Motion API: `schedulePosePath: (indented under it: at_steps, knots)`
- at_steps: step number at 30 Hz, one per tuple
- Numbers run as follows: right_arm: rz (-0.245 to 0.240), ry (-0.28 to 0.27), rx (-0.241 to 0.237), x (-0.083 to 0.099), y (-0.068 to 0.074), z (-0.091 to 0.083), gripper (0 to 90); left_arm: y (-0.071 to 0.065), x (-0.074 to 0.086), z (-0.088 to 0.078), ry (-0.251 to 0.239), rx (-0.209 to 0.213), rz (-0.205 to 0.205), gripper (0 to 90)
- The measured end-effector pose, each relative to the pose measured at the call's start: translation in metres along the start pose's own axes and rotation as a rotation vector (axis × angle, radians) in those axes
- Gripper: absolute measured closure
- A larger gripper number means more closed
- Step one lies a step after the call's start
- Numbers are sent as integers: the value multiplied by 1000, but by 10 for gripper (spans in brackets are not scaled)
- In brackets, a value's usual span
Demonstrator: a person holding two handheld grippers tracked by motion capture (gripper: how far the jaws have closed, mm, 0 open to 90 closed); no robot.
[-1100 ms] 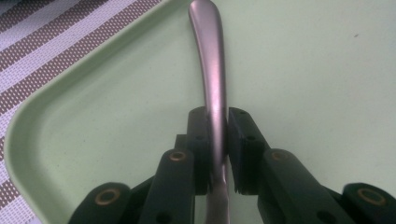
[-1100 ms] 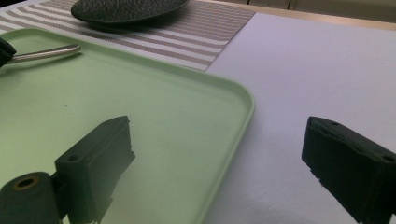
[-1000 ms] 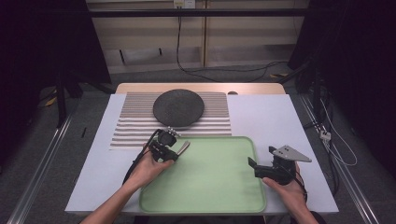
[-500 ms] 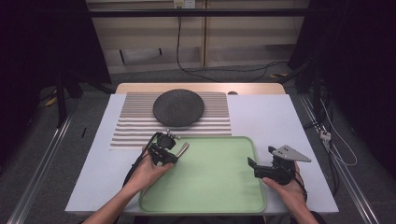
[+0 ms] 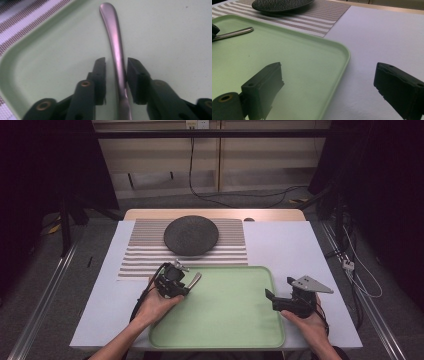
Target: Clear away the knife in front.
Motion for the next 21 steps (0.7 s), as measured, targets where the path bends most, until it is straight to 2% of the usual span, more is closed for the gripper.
schedulePosePath:
  at_steps: [1, 2, 3, 4, 5, 6, 7, 8, 11, 12, 14, 16, 17, 18, 19, 20, 21]
  knots:
    - [0, 0, 0, 0, 0, 0, 82, 0, 0, 0, 0, 0, 0, 654]
    - [1, 0, 1, 0, -1, 0, 81, 3, -2, -3, -16, -34, 6, 609]
    - [1, 0, 1, 0, -1, 0, 81, 3, -2, -3, -16, -34, 6, 569]
    - [4, 1, 4, 0, -1, 1, 81, 7, -4, -5, -41, -72, 3, 506]
    - [4, 1, 4, 0, -1, 1, 81, 7, -4, -5, -41, -72, 3, 466]
    - [2, 4, 3, 0, -1, 1, 81, 9, -7, -7, -72, -67, -1, 415]
    - [2, 4, 3, 0, -1, 1, 81, 9, -7, -7, -72, -67, -1, 381]
    - [-1, 5, 1, 1, 0, 0, 81, 9, -9, -8, -102, -62, -12, 337]
    - [1, 3, 2, 1, 0, 0, 81, 9, -12, -10, -116, -53, -6, 225]
    - [5, 4, 1, 1, -1, 0, 80, 7, -15, -11, -136, -30, -8, 175]
    - [5, 6, 1, 1, -1, 0, 81, 5, -16, -11, -153, -15, -9, 206]
    - [3, 7, -2, 1, -1, 1, 81, 2, -18, -12, -190, -8, 29, 210]
    - [3, 7, -2, 1, -1, 1, 81, 2, -18, -12, -190, -8, 29, 249]
    - [-2, 8, -2, 1, 0, 2, 82, -2, -21, -15, -228, -10, 51, 288]
    - [-2, 8, -2, 1, 0, 2, 82, -2, -21, -15, -228, -10, 51, 309]
    - [-1, 8, 0, 0, 0, 2, 82, -8, -24, -18, -265, 25, 73, 355]
    - [-1, 8, 0, 0, 0, 2, 82, -8, -24, -18, -265, 25, 73, 396]
Point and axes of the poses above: each handheld gripper's, and its own axes: z roughly forward along the jaws, x roughly out of its underside, y roughly to its left, the point moved 9 cm from there along z, roughly forward along the jaws, and after that the axes turned 9 degrees about z, right-handed, at the moved point
